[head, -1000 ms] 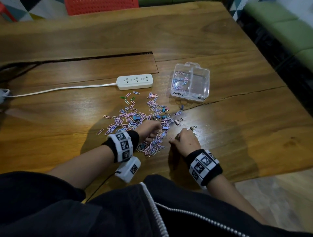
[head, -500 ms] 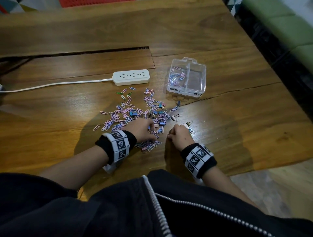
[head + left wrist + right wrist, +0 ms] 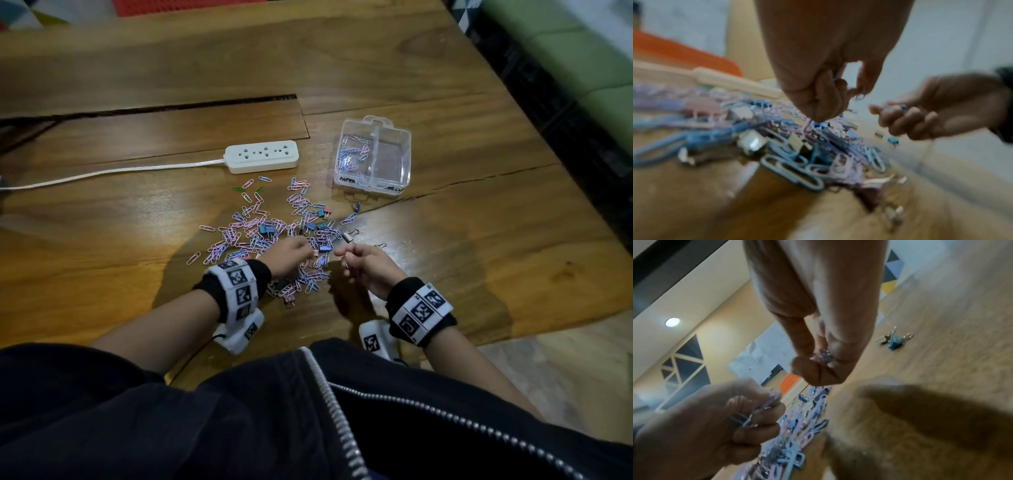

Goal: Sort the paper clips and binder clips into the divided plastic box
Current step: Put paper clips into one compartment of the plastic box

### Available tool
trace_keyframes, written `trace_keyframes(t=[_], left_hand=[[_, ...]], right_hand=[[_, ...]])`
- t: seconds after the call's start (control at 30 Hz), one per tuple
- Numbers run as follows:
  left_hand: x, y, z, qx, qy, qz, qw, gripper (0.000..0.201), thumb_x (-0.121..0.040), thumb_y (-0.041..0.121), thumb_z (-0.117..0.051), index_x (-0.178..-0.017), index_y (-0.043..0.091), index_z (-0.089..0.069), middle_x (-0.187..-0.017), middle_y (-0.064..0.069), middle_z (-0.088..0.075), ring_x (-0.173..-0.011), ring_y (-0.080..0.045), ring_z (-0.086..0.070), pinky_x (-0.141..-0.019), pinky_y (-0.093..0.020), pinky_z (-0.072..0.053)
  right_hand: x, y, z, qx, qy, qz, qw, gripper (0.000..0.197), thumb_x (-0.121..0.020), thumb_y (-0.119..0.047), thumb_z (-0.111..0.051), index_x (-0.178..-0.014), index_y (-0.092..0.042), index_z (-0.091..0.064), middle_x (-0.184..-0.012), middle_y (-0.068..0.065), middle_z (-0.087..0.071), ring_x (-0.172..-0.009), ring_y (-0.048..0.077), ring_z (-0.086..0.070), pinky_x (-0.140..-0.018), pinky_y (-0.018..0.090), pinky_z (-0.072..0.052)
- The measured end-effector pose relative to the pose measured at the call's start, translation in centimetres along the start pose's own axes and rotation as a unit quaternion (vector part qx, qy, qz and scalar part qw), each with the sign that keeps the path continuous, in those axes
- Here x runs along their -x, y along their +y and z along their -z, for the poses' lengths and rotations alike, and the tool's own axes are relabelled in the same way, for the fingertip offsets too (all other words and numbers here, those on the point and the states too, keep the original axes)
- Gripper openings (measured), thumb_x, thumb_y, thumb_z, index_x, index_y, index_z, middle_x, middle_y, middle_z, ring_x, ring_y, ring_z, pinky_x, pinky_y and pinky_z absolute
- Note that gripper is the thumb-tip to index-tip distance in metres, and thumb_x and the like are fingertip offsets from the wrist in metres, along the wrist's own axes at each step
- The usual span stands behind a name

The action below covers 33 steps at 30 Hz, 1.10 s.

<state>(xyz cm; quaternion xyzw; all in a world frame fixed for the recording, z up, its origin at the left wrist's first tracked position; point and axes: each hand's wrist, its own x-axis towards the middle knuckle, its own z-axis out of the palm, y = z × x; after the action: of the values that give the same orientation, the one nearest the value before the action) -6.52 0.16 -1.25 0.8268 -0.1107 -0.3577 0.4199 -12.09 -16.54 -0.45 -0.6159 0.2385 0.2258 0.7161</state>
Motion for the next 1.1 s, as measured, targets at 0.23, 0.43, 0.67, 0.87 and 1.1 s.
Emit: trace_keyframes(t=[0.23, 0.43, 0.67, 0.87, 1.1], left_hand=[[0.7, -0.2, 1.2, 0.433, -0.019, 0.043, 0.900, 0.017, -0.052, 0.002, -0.041, -0.060, 0.014, -0.032, -0.043, 0.004, -0.050, -0.030, -0.005, -0.033, -0.030, -0.006, -0.024], [0.5, -0.2, 1.5, 0.321, -0.010, 0.042, 0.946, 0.029, -0.073, -0.005, -0.048, -0.062, 0.016, -0.031, -0.050, 0.003, -0.046, -0.032, -0.006, -0.033, -0.031, -0.009, -0.026], [0.9, -0.3, 1.4, -0.279, 0.018, -0.016, 0.960, 0.029, -0.075, 0.035, -0.071, -0.092, 0.019, -0.053, -0.078, 0.004, -0.049, -0.074, -0.015, -0.046, -0.066, -0.030, -0.043], [0.6, -1.0, 0.7, -0.387, 0.002, -0.055, 0.920, 0.032, -0.079, 0.038, -0.066, -0.101, 0.016, -0.056, -0.096, 0.000, -0.056, -0.088, -0.016, -0.051, -0.077, -0.029, -0.045], [0.4, -0.8, 0.5, -0.310, -0.021, -0.076, 0.947, 0.023, -0.091, 0.035, -0.050, -0.077, 0.017, -0.045, -0.091, -0.001, -0.045, -0.082, -0.016, -0.045, -0.074, -0.026, -0.042]], right_hand=[[-0.3, -0.1, -1.9, 0.034, 0.041, 0.006, 0.999, 0.026, -0.091, -0.017, -0.050, -0.066, -0.014, -0.047, -0.064, 0.000, -0.047, -0.052, 0.011, -0.046, -0.044, 0.016, -0.039], [-0.3, 1.2, -3.6, 0.483, 0.013, 0.123, 0.867, 0.025, -0.076, -0.015, -0.072, -0.098, -0.011, -0.061, -0.103, 0.007, -0.062, -0.086, 0.012, -0.052, -0.075, 0.020, -0.038], [-0.6, 1.6, -3.5, 0.544, -0.016, 0.124, 0.830, 0.006, -0.087, -0.014, -0.058, -0.091, -0.012, -0.054, -0.098, 0.013, -0.056, -0.090, 0.019, -0.050, -0.061, 0.014, -0.031], [-0.5, 1.6, -1.5, 0.311, 0.029, 0.095, 0.945, 0.024, -0.085, -0.010, -0.061, -0.066, -0.018, -0.049, -0.068, -0.002, -0.052, -0.065, 0.010, -0.052, -0.061, 0.018, -0.041], [0.4, 1.0, -0.1, 0.007, 0.005, 0.046, 0.999, 0.022, -0.088, 0.005, -0.047, -0.087, -0.013, -0.059, -0.072, 0.000, -0.055, -0.051, 0.006, -0.049, -0.039, 0.012, -0.036]])
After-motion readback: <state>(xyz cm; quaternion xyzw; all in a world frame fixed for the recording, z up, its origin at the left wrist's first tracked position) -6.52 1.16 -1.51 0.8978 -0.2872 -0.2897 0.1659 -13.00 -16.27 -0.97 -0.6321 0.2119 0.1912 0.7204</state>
